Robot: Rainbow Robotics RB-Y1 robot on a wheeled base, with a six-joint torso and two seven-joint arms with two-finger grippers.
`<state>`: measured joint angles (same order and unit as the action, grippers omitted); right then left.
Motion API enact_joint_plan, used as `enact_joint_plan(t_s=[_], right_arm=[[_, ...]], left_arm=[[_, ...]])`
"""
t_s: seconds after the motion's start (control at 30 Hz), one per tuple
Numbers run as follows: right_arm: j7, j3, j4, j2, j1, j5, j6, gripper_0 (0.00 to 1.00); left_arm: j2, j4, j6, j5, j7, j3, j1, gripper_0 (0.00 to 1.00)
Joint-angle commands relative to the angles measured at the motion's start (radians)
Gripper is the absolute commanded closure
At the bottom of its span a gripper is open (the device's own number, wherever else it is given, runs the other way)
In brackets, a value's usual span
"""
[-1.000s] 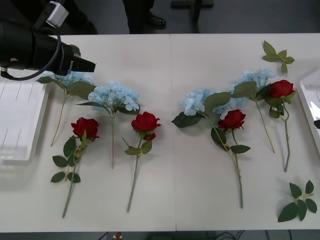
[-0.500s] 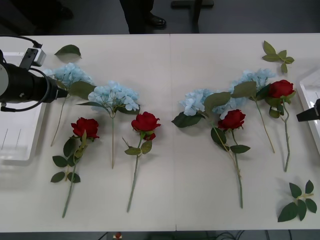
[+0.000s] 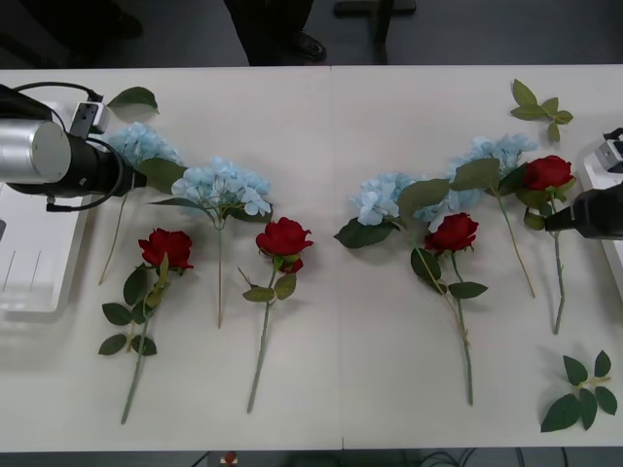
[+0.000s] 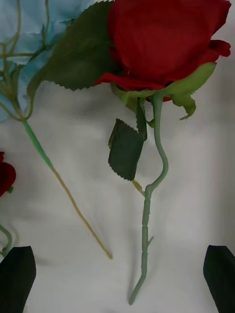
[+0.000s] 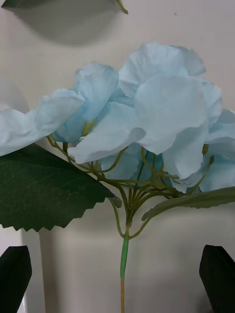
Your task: Place the red flowers into the right box and the blue flowers into the left box. If a person shows an open palm, hand one flower to the person first, then continue sorting.
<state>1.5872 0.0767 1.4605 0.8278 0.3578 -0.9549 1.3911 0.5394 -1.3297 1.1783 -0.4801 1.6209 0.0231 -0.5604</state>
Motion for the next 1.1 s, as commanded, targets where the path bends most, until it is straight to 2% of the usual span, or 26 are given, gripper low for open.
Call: enact_joint_plan(t_s=[0.03,0.23,0.43,0.73,0.87,0.93,0.97,1.03,1.07,1.1], right_arm=[[-0.027,-0.035,-0.055,0.047,0.05,0.015,-0.044,0.0],[-0.03,-0.112,-0.157,0.033,0.078,0.036,-0.145,0.0],[-0.021,-0.123,-0.243,-0.015,0.108,0.071,-0.185,0.0],[-0.038,-0.123,-0.243,-0.078,0.108,0.186,-0.205,0.0],[-0.046,-0.123,-0.243,-0.098,0.108,0.196,-0.211,0.0],[-0.049,-0.123,-0.244,-0.105,0.108,0.197,-0.211,0.0],[-0.052,-0.123,-0.244,-0.113,0.108,0.199,-0.214,0.0],[-0.055,-0.123,-0.244,-0.125,0.108,0.203,-0.218,0.0],[-0.058,-0.123,-0.243,-0.128,0.108,0.203,-0.218,0.0],[-0.058,-0.123,-0.244,-0.13,0.108,0.203,-0.218,0.0]], left_arm=[[-0.004,0.001,-0.014,0.054,0.03,-0.038,-0.032,0.0],[-0.032,0.023,-0.014,0.078,0.048,-0.049,-0.027,0.0],[-0.062,0.038,-0.014,0.143,0.066,-0.051,-0.027,0.0],[-0.102,0.089,-0.039,0.233,0.074,-0.04,-0.027,0.0],[-0.113,0.122,-0.071,0.238,0.08,-0.04,-0.027,0.05],[-0.118,0.132,-0.077,0.239,0.085,-0.042,-0.027,0.18],[-0.118,0.132,-0.078,0.241,0.085,-0.042,-0.027,0.32],[-0.119,0.132,-0.075,0.239,0.085,-0.042,-0.027,0.72],[-0.119,0.132,-0.077,0.238,0.085,-0.04,-0.027,0.95],[-0.119,0.132,-0.075,0.236,0.085,-0.04,-0.027,1.0]])
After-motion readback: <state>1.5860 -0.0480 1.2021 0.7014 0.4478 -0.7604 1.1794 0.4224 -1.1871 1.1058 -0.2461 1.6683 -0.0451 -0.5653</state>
